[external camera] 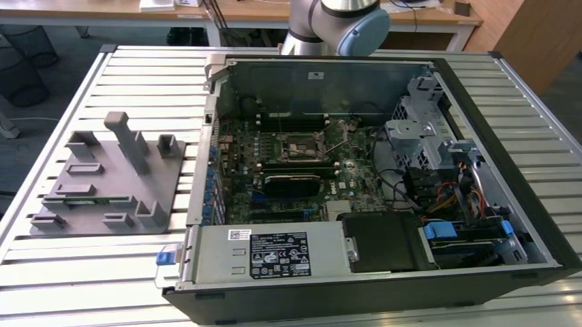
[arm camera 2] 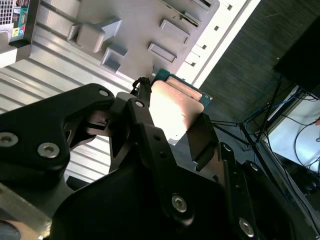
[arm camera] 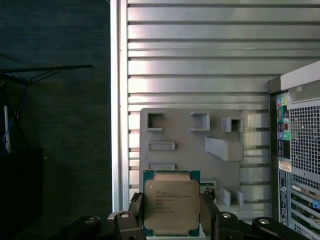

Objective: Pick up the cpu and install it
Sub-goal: 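Pick up the cpu and move it towards the insertion slot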

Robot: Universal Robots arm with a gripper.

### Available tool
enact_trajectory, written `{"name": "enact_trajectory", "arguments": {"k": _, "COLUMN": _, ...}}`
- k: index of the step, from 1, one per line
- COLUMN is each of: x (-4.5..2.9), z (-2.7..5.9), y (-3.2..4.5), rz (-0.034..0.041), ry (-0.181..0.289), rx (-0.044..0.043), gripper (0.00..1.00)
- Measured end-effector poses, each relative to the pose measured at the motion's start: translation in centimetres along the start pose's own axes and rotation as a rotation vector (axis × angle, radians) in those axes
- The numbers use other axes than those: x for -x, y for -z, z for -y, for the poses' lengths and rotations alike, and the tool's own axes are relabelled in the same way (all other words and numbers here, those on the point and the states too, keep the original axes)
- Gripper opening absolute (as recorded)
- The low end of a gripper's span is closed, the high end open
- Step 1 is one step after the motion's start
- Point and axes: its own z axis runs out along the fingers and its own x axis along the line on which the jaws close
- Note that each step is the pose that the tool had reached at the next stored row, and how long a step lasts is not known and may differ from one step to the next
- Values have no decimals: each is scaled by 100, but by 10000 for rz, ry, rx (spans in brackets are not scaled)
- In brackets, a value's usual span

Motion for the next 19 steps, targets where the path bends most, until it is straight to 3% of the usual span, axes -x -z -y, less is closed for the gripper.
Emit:
{"name": "enact_trajectory", "arguments": {"k": 7, "x": 10, "z": -1, "y": 2, "rz": -5, "ry": -1, "rx": -3, "gripper": 54}}
{"name": "enact_trajectory", "arguments": {"k": 19, "x": 300, "z": -10, "y": -8, "rz": -1, "ry": 0, "rx": -1, "gripper": 54}}
